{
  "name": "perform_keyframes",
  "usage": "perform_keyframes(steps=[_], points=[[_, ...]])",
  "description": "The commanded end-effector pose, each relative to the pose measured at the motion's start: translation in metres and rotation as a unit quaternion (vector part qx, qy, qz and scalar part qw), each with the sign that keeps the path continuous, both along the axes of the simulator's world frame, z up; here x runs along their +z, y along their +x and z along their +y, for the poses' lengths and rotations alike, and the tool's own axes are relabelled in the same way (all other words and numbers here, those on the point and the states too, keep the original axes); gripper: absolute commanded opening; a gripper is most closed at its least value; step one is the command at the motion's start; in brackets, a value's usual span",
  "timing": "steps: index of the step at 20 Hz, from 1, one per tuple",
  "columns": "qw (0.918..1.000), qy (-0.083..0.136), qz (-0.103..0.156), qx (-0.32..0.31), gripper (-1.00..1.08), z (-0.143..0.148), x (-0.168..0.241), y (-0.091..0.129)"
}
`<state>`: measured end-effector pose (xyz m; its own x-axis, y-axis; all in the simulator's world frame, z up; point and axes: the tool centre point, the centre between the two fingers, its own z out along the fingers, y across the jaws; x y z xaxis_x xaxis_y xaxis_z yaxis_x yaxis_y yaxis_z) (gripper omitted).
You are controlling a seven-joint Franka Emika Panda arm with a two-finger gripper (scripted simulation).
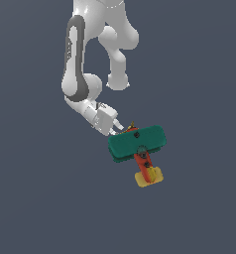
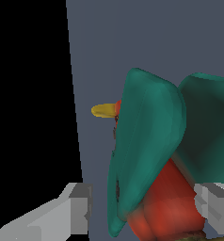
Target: Pick up the object and move it to a goal position.
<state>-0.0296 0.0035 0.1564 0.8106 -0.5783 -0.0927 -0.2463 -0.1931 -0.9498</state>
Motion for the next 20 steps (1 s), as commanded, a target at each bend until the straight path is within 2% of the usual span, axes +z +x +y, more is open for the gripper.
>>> perform_keyframes(steps=[1, 15, 20], points=[[0.9999, 0.004, -0.004, -0.012, 0.68, -0.003, -0.002, 0.002], [0.9991, 0.013, -0.013, -0.039, 0.68, -0.011, -0.007, 0.005], [0.9991, 0.013, -0.013, -0.039, 0.68, -0.002, -0.010, 0.012]])
